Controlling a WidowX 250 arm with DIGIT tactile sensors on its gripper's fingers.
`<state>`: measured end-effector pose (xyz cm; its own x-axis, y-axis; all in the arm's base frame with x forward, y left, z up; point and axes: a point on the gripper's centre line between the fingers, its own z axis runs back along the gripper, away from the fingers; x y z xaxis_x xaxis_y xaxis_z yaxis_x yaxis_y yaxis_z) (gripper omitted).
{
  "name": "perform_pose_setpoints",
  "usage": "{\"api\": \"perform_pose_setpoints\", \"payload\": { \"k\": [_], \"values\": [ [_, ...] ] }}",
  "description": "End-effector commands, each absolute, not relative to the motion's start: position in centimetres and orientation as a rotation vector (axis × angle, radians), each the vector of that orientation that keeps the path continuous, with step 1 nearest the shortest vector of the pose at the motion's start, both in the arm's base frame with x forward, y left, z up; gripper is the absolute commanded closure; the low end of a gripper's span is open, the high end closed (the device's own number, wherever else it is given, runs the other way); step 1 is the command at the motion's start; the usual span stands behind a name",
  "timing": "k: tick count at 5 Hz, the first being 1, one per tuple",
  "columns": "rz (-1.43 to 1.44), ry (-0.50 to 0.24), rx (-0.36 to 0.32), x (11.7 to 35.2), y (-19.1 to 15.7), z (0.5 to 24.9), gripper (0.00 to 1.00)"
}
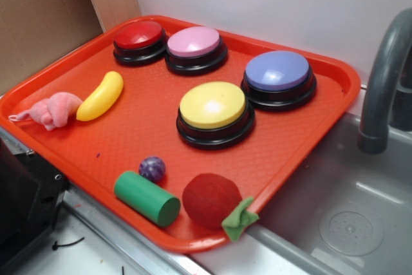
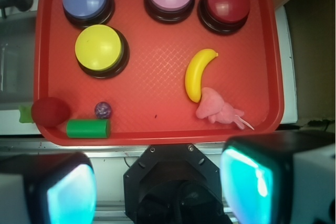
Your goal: Push the yellow button.
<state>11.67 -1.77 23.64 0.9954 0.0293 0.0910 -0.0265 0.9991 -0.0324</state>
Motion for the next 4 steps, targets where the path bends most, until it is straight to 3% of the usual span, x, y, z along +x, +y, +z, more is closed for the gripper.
{"api": "perform_pose_setpoints", "payload": {
  "k": [1,2,3,4],
  "values": [
    [0.028,-0.092,-0.031,11.7,-1.8,23.6,0.0],
    [-0.225,-0.13,0.042,16.7,-6.5,20.0,0.0],
    [-0.424,-0.14,0.048,20.7,-10.8,17.0,0.0],
    [-0.488,-0.149,0.041,23.2,-12.3,14.4,0.0]
  ]
}}
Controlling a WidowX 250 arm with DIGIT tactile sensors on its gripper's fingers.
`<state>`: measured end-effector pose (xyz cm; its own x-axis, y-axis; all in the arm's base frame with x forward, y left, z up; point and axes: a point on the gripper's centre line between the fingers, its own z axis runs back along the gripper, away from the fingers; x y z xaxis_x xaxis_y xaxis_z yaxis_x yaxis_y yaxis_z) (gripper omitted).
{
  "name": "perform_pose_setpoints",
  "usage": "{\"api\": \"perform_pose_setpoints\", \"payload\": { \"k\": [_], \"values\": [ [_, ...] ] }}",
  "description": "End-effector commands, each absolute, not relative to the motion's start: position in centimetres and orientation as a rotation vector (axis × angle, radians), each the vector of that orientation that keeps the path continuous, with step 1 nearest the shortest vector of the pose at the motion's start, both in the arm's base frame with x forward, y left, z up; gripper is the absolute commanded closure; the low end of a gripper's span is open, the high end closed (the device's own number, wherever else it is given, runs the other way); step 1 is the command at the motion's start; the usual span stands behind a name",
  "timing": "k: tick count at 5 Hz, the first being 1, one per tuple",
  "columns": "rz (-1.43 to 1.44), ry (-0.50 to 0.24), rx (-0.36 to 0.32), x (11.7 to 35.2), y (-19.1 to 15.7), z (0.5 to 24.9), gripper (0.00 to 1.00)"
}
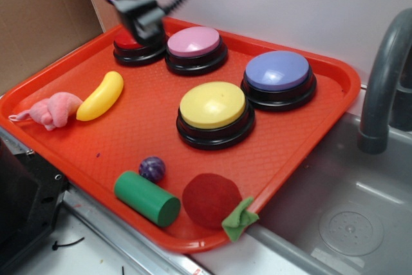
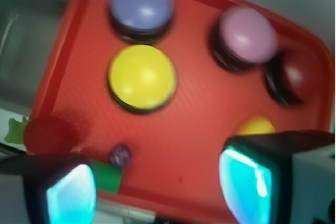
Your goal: Push the yellow button.
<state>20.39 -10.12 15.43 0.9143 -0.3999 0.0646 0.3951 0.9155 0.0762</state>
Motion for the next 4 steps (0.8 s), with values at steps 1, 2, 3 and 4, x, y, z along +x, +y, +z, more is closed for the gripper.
{"api": "perform_pose_setpoints", "payload": {
  "k": [1,2,3,4],
  "values": [
    [-0.443,-0.123,0.0,23.7,-10.8,11.4,0.0],
    [-0.417,-0.08,-0.02,24.4,-9.5,8.8,0.0],
    [-0.423,-0.058,-0.015,25.0,-9.6,7.2,0.0],
    [-0.432,-0.036,-0.025,24.8,-10.3,6.1,0.0]
  ]
}}
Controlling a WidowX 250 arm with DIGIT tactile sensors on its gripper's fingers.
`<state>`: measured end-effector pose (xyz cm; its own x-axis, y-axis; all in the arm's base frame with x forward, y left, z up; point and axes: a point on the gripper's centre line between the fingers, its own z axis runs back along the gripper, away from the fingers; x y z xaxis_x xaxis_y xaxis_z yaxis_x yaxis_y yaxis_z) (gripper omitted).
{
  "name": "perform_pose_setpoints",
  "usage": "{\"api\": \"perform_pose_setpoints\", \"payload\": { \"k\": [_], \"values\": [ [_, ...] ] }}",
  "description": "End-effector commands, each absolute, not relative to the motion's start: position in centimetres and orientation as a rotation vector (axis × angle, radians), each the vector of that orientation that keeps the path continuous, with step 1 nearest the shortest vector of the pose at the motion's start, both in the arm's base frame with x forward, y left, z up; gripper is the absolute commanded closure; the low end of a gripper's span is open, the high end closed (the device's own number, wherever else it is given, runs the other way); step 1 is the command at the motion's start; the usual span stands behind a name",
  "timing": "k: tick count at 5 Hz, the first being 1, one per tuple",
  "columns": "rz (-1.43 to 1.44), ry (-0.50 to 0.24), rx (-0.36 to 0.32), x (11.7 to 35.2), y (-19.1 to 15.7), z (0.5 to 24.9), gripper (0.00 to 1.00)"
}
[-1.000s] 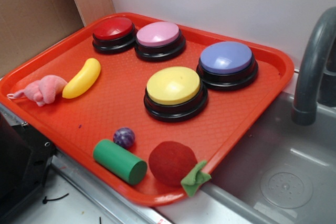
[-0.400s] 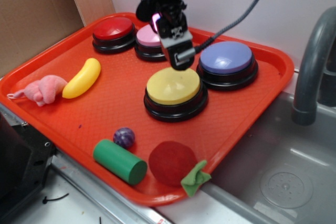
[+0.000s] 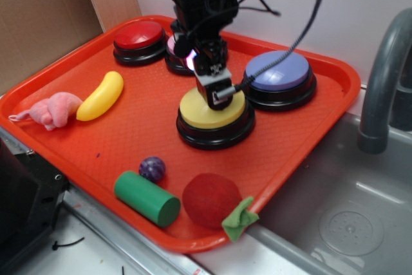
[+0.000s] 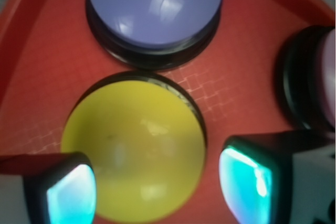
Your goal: Push the yellow button.
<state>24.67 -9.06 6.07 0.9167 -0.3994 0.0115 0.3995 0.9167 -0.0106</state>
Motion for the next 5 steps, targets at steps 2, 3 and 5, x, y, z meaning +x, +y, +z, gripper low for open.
{"api": "perform_pose_setpoints", "payload": {
  "k": [2,3,5],
  "values": [
    [-0.422,-0.006,-0.017,24.3,-10.3,6.7,0.0],
    [-0.423,-0.018,0.006,24.1,-9.9,8.1,0.0],
    [-0.402,-0.025,0.014,23.7,-9.7,10.7,0.0]
  ]
}}
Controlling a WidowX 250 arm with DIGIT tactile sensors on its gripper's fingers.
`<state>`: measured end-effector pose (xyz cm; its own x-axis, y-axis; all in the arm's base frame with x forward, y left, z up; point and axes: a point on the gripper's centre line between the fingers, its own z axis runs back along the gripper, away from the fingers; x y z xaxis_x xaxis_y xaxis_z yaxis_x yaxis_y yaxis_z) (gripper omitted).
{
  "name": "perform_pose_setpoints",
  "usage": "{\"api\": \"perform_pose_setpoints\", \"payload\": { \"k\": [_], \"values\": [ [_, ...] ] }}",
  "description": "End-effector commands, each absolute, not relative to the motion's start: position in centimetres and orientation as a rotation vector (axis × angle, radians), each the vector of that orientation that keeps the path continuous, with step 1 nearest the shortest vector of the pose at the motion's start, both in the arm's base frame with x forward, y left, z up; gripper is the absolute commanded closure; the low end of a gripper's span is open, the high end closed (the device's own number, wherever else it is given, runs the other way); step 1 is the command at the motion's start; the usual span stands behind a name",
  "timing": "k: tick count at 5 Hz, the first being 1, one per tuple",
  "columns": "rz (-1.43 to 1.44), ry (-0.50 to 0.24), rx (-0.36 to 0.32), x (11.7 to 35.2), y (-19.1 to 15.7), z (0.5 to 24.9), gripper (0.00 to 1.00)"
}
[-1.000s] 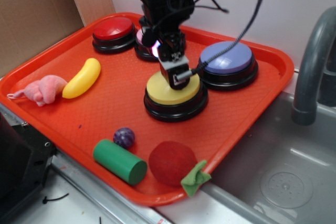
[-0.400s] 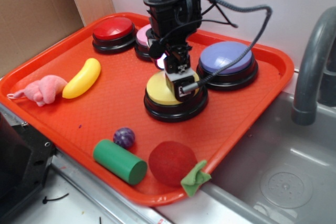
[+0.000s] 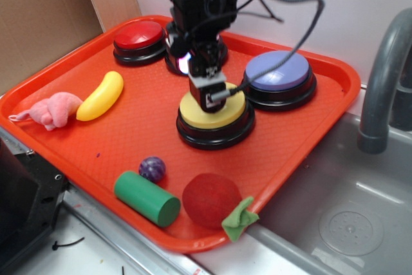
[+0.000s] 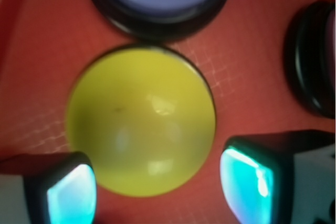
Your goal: Push the yellow button.
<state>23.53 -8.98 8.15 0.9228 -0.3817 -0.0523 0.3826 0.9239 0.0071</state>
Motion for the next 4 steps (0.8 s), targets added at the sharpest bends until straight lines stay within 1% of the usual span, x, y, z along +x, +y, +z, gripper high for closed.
{"api": "perform_pose_setpoints", "payload": {
  "k": [1,4],
  "values": [
    [-0.4,-0.027,0.009,23.6,-9.5,11.3,0.0],
    [-0.362,-0.045,0.01,23.0,-8.2,13.8,0.0]
  ]
}}
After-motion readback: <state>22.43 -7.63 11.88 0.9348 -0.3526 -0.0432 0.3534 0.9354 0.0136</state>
